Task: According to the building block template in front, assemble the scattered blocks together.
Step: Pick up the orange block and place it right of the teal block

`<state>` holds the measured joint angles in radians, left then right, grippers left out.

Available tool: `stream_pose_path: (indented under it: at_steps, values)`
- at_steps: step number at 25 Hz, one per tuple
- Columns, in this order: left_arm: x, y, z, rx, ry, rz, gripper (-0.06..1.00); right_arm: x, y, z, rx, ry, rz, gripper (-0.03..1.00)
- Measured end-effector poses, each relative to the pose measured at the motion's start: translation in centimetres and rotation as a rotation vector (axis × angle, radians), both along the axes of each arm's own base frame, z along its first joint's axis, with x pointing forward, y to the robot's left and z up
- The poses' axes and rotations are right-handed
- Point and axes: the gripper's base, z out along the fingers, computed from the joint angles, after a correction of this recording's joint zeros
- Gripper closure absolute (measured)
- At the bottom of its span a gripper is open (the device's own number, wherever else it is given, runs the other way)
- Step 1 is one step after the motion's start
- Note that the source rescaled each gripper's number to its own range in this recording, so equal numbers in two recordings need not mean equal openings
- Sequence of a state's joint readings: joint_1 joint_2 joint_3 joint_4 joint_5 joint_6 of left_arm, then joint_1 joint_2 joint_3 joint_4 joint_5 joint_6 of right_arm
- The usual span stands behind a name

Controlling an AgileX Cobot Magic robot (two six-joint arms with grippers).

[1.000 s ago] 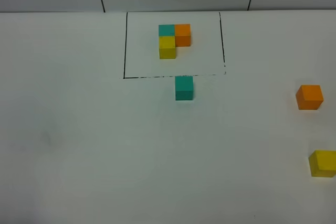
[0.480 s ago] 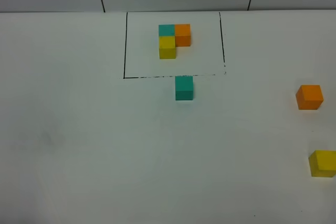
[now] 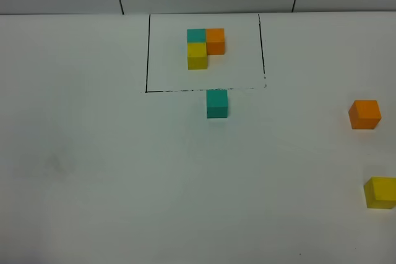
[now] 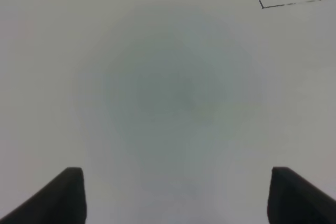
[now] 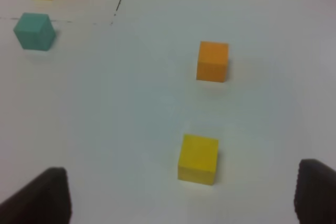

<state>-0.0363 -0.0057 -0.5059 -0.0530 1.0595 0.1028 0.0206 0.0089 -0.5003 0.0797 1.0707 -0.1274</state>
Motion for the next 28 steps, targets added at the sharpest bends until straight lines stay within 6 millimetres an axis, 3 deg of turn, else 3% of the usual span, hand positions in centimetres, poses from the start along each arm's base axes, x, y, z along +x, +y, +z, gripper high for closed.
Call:
stream_pose_path:
  at_steps: [10,16,21,24,28]
  values:
    - [0.0,0.0,0.0,-0.001,0.0,-0.001,0.32,0.2,0.0,0.0,0.034,0.019,-0.019,0.24]
    - [0.0,0.0,0.0,-0.001,0.0,-0.001,0.32,3.5,0.1,0.1,0.052,0.214,-0.04,0.24]
    - [0.0,0.0,0.0,-0.001,0.0,-0.001,0.32,9.0,-0.1,1.1,0.01,0.409,-0.061,0.19]
    - [0.0,0.0,0.0,-0.001,0.0,-0.001,0.32,13.5,-0.1,1.4,-0.006,0.522,-0.066,0.03]
    - [0.0,0.0,0.0,-0.001,0.001,-0.001,0.32,20.2,0.0,0.6,-0.01,0.604,-0.069,-0.02]
